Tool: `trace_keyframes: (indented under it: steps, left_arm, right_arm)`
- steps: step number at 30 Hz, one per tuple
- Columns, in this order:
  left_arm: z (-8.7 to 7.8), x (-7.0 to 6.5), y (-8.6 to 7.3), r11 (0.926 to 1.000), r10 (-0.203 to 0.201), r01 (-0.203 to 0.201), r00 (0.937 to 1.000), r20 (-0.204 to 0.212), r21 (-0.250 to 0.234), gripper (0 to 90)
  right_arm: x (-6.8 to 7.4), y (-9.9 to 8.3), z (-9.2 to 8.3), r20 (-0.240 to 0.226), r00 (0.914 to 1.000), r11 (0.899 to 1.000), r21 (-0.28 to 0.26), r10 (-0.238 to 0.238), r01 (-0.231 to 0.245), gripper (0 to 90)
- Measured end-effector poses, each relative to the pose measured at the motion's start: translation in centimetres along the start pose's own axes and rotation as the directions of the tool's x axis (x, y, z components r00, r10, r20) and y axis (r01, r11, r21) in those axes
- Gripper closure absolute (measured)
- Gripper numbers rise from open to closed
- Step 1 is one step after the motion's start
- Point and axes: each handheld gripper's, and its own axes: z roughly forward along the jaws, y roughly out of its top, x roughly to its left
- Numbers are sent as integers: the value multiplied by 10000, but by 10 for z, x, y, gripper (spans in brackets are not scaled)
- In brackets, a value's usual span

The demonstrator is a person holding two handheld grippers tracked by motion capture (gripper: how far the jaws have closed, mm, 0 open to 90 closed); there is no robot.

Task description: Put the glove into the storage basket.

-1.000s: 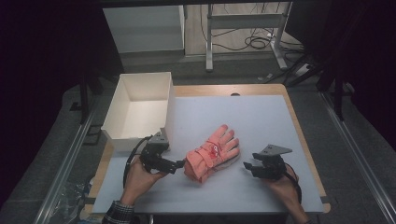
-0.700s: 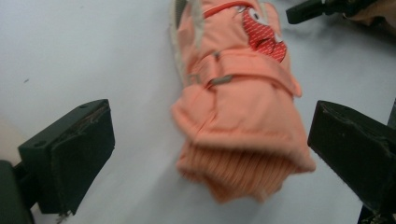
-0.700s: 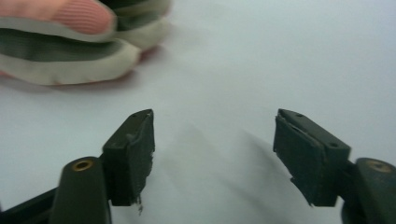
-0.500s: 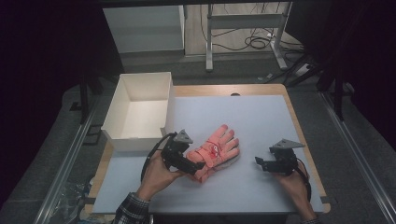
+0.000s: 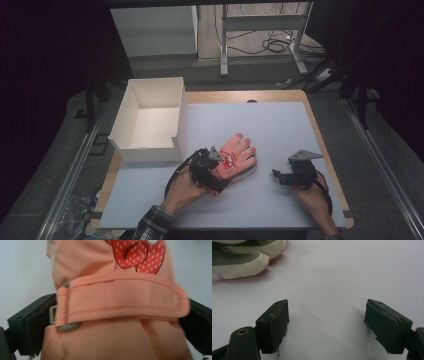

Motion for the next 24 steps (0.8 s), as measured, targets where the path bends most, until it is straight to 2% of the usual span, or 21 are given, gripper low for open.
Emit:
trace_keyframes:
  steps: [7, 11, 14, 18, 21, 24]
  left_arm:
    - [10, -5, -5, 9995, 226, -222, 9996, -162, 239, 0]
    - [18, -8, -7, 9974, 467, -446, 9983, -361, 573, 0]
    - [24, -10, -9, 9960, 467, -435, 9981, -400, 782, 7]
    - [23, -7, -10, 9964, -133, 133, 9999, -7, 835, 113]
    - [19, -6, -8, 9962, -134, 126, 9999, 86, 866, 220]
    - [15, -6, -6, 9954, 95, -119, 9996, 251, 950, 347]
  right_arm:
    - [0, 0, 0, 3, 10000, 10000, 11, -13, 13, 200]
    - [0, 0, 0, 6, 10000, 10000, -4, -24, 24, 199]
    - [0, 0, 0, 8, 10000, 10000, -5, -27, 27, 199]
    - [0, 0, 0, 10, 10000, 10000, -2, -35, 35, 199]
    - [0, 0, 0, 13, 10000, 10000, 10, -40, 40, 199]
    - [0, 0, 0, 14, 10000, 10000, 14, -34, 34, 199]
